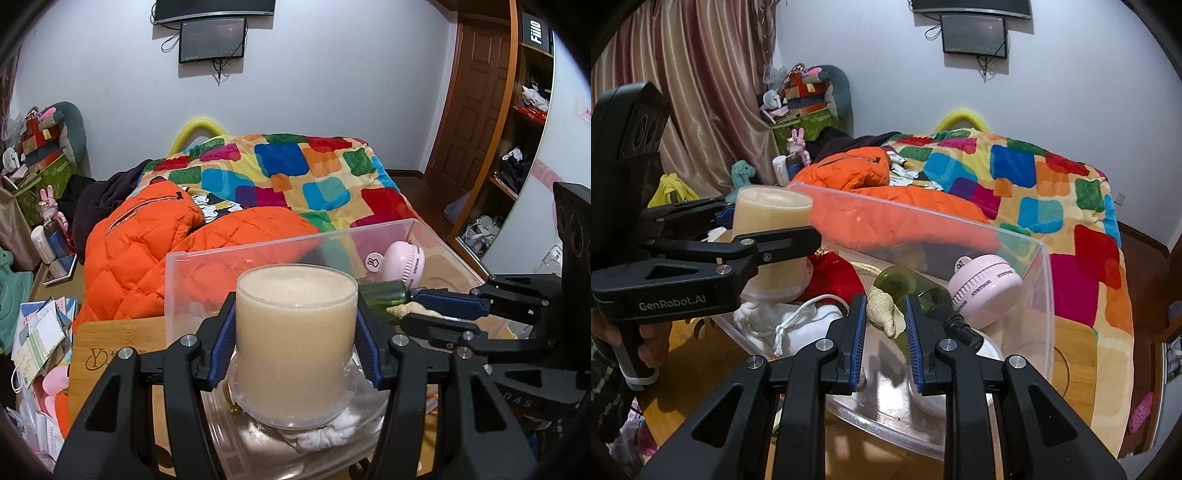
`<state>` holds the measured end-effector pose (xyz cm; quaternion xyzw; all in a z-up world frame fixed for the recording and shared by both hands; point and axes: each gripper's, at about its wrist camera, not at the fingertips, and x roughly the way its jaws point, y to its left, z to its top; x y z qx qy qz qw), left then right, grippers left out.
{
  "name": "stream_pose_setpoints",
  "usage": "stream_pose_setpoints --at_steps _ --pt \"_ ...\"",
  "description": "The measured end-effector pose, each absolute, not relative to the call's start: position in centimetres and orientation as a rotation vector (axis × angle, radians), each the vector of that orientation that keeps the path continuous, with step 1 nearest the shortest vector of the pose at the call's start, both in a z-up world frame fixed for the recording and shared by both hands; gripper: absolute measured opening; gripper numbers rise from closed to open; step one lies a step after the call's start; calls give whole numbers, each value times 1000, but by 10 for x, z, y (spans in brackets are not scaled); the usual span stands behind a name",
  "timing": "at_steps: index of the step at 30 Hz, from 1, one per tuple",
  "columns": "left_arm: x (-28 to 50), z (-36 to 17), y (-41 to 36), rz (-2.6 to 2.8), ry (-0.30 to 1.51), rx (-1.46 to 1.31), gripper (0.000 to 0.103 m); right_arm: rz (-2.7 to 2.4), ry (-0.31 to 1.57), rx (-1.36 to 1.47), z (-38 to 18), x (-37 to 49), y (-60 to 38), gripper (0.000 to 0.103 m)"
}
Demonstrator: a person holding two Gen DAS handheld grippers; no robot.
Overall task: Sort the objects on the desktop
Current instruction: 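Carry the candle jar and shell over the clear box and lower them in, then open both grippers to release the jar and shell, then withdraw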
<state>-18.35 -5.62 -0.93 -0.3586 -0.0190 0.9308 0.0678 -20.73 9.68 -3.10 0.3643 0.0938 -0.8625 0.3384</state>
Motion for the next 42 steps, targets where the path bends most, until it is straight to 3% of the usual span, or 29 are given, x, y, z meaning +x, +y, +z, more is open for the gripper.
stream_pose_setpoints --at_steps 25,30,35,39,42 --pt "-193 -22 -45 2798 47 -1153 57 -2206 261 1011 -43 -217 88 19" --pt "-192 -21 -44 2805 70 -1157 60 -2247 243 1013 -43 -218 92 33" --pt "-192 -21 -43 2821 102 -1154 63 -2253 212 1015 -42 -216 97 36" --pt "-192 -22 -42 2829 111 -1163 66 -2274 249 994 -37 -210 97 49" --pt "-191 -22 -43 2835 107 -1174 69 -2289 261 980 -34 -206 98 53"
